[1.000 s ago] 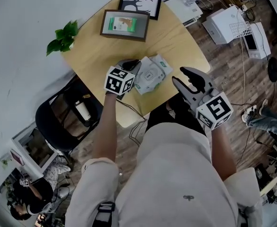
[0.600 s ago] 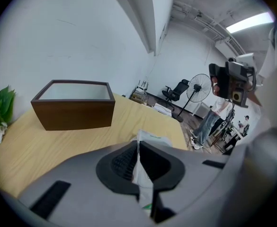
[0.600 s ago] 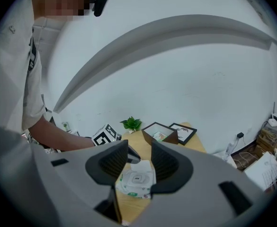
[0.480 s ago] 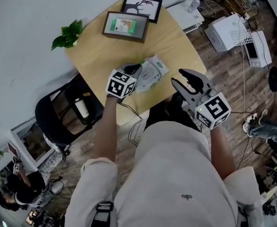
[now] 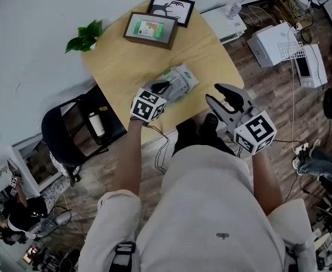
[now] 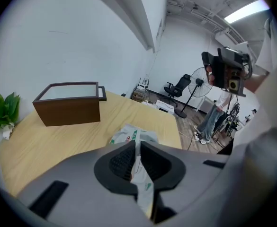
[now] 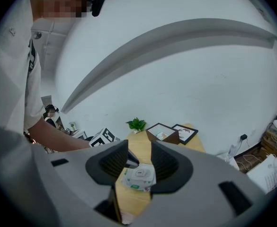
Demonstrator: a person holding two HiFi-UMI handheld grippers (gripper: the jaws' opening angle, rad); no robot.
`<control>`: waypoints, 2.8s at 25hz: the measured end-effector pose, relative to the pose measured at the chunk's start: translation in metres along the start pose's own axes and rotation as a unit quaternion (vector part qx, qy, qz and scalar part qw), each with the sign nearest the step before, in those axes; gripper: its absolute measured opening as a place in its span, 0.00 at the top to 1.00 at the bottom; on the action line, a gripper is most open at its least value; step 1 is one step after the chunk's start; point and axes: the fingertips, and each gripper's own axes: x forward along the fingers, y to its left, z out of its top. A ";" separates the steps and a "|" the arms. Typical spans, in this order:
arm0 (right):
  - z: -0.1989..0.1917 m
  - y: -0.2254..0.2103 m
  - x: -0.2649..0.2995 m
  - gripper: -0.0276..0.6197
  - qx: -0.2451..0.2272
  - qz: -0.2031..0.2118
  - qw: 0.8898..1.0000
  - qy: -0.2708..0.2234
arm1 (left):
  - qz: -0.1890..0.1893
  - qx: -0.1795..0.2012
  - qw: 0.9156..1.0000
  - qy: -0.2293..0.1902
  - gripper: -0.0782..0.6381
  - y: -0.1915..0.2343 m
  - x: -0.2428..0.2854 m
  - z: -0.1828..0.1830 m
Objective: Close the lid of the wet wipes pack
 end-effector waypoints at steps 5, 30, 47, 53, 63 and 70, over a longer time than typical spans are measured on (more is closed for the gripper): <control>-0.005 0.002 -0.010 0.73 -0.003 0.005 1.000 -0.003 | 0.013 0.004 1.000 0.001 0.85 -0.010 0.002 -0.008; -0.024 -0.006 -0.030 0.73 0.008 -0.001 1.000 0.009 | 0.025 -0.006 0.999 0.032 0.85 -0.029 0.035 -0.032; -0.029 -0.014 -0.029 0.73 0.018 -0.005 1.000 0.013 | 0.034 -0.016 0.998 0.052 0.85 -0.025 0.050 -0.039; -0.029 -0.015 -0.026 0.73 0.017 -0.003 1.000 0.012 | 0.040 -0.014 0.998 0.055 0.86 -0.023 0.050 -0.040; -0.026 -0.017 -0.026 0.73 0.017 -0.003 1.000 0.008 | 0.051 -0.003 0.997 0.061 0.86 -0.021 0.053 -0.042; -0.020 -0.017 -0.037 0.73 0.010 -0.001 1.000 -0.002 | 0.069 0.001 0.996 0.063 0.86 -0.026 0.043 -0.038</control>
